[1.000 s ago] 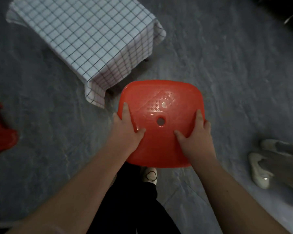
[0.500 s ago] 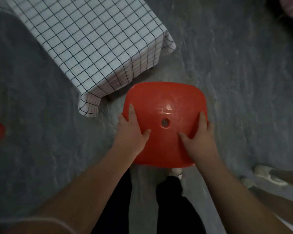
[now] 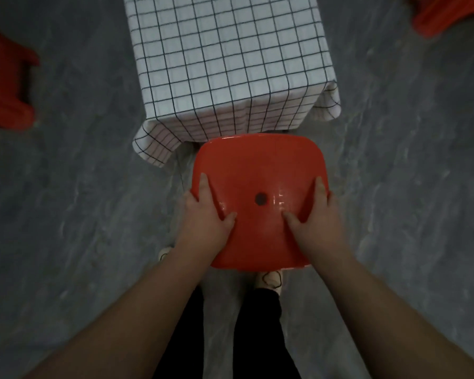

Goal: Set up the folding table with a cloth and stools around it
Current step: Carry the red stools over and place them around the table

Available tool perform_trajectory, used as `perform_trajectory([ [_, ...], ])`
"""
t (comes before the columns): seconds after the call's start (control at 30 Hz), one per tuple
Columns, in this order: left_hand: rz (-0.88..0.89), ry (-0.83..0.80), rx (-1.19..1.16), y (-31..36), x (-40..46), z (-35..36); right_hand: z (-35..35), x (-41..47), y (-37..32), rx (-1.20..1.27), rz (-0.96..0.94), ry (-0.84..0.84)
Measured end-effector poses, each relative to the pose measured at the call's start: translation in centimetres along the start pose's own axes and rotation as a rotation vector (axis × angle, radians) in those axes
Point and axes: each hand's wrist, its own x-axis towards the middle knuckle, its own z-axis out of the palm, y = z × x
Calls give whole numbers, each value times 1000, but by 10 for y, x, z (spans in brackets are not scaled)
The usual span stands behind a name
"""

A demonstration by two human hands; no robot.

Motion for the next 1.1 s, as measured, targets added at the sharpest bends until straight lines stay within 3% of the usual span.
perform_trajectory([
  [0.4,-127,61,-40,-2,10,37,5,50,9,-119,-128,-77],
  [0.77,-140,-46,29,-9,13,35,16,49,19,-217,-73,-129],
  [0.87,-127,-106,128,-1,7,14,-3,41,4,-293,-55,-177],
  [0.97,-41,-109,187,12,-11,-31,-37,17,-23,-318,-157,-145],
  [1.1,68,-20,251,47,-62,-120,-101,-40,-73,-382,-303,-128],
])
